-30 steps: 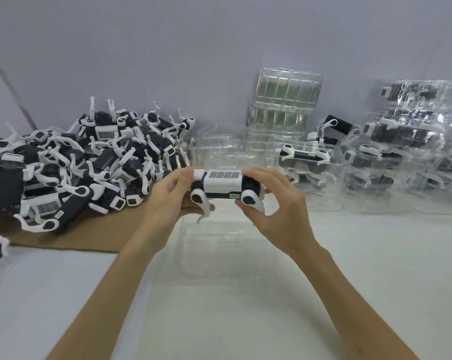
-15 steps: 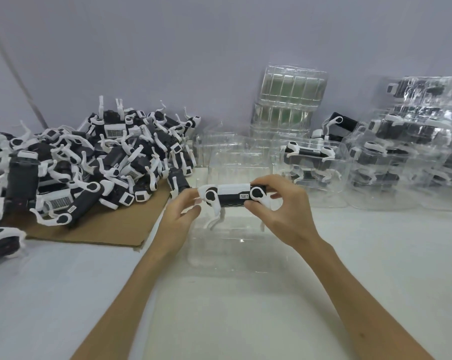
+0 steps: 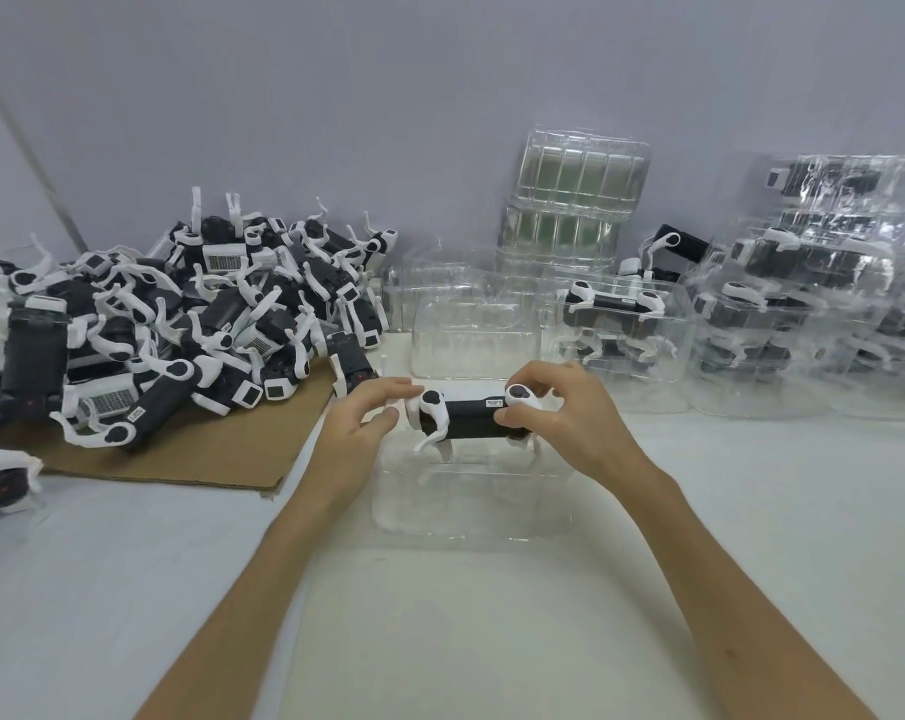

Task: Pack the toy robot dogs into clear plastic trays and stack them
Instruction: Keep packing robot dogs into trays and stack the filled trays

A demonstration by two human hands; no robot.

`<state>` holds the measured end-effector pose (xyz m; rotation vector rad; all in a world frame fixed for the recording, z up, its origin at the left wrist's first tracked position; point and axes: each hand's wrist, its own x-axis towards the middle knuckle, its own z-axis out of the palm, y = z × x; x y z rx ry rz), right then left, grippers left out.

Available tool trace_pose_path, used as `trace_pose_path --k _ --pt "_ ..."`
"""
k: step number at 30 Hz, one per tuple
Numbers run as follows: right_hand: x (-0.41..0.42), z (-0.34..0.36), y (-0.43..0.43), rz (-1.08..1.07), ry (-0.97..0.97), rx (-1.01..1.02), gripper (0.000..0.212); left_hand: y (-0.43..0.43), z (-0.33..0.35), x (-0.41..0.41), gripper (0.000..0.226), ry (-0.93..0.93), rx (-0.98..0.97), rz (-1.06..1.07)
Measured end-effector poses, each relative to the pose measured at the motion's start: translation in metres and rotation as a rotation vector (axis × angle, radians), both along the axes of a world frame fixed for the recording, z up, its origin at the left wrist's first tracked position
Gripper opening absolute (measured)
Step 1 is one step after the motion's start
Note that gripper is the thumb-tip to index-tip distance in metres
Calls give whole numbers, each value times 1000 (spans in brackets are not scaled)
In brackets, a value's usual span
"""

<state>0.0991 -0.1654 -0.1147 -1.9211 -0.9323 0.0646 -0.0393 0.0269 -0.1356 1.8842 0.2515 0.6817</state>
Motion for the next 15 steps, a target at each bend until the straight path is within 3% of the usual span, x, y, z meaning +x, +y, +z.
trace_pose_path --k 8,13,15 --pt "2 -4 1 -49 -62 -92 17 0 -5 3 44 89 -27 19" --pt "2 -9 6 -79 -76 -129 13 3 -6 -2 22 162 -19 -40" --pt "3 -10 5 -103 -79 -150 24 2 -7 -2 51 166 -51 -41"
